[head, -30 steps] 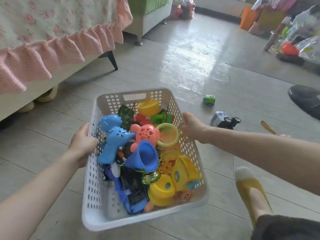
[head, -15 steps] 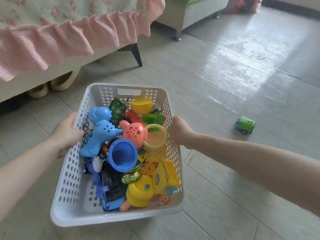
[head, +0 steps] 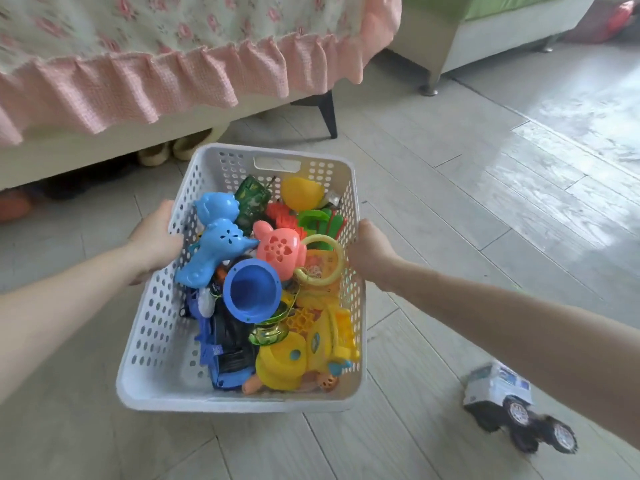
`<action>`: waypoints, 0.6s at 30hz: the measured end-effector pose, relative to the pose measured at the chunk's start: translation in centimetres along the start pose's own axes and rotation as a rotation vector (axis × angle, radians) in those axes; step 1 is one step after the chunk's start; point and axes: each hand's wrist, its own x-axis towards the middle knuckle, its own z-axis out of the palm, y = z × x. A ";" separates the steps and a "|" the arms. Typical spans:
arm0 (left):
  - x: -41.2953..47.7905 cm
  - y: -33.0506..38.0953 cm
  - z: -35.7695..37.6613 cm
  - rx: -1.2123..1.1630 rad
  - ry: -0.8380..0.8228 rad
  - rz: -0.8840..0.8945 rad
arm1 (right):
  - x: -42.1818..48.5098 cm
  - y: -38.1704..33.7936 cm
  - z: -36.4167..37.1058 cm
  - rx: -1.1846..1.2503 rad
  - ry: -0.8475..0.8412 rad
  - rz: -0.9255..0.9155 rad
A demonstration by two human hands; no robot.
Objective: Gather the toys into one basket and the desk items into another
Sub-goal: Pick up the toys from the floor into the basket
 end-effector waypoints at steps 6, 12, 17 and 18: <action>0.2 -2.1 1.6 0.061 0.001 -0.013 | 1.0 1.0 2.4 -0.023 -0.051 0.014; 2.1 -3.2 2.8 0.060 -0.055 -0.038 | 1.8 1.6 3.6 0.014 -0.044 0.028; 3.0 -4.0 3.3 0.070 -0.024 -0.041 | 3.3 3.6 2.6 0.341 -0.030 0.023; 3.0 -4.0 3.5 0.074 -0.016 -0.040 | 3.8 4.5 2.4 0.385 0.038 0.052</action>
